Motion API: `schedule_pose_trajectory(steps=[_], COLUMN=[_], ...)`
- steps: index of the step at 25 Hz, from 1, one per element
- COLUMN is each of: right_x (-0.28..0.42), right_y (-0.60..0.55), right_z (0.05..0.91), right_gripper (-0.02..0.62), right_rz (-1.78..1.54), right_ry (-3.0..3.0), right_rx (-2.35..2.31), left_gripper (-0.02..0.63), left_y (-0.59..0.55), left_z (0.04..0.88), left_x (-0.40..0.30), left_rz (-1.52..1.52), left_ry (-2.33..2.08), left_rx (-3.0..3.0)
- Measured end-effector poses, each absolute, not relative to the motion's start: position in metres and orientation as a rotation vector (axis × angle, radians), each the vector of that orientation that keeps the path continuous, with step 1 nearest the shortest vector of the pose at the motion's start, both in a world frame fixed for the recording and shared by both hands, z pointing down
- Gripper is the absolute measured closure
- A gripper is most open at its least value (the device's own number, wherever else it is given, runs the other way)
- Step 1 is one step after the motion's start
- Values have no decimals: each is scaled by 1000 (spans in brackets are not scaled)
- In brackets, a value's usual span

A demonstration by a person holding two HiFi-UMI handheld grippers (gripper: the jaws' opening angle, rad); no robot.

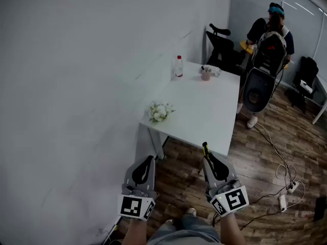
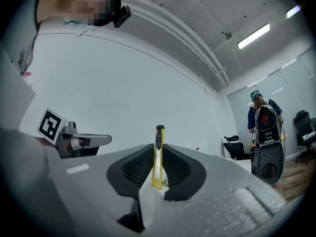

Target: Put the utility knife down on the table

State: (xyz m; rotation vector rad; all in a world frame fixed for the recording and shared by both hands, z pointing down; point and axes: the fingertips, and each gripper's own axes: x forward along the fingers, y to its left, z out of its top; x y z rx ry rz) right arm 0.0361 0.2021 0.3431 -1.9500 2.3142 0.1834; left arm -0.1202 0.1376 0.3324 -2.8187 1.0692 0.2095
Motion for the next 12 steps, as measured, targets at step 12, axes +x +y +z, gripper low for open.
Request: schedule_pose_trajectory(steps=[12], right_x=[48], right_y=[195], right_z=[345], right_gripper=[541], right_rz=[182], right_ry=[2326], right_rx=[-1934], left_gripper=[594], left_y=[133], left_z=[334], left_x=[-108], left_rz=[203], left_ry=[1086], left_rx=[-2811])
